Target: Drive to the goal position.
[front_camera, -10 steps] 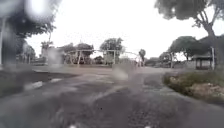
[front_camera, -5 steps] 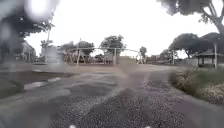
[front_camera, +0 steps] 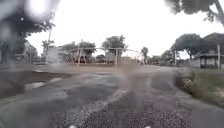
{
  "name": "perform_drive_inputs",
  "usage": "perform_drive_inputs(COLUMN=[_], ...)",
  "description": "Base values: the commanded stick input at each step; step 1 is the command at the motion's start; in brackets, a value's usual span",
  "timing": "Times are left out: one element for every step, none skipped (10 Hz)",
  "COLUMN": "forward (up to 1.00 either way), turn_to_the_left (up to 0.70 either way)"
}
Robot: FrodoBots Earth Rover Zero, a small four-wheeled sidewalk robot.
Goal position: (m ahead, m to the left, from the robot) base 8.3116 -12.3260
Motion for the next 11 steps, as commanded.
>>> perform_drive_inputs(forward=[1.0, 1.0, 1.0, 1.0, 1.0, 1.0, 1.0, 1.0, 1.0, 1.0, 1.0], turn_to_the_left=[-0.4, -0.4, -0.4, -0.4, -0.4, -0.4, -0.4, -0.4, -0.38, -0.29, -0.2])
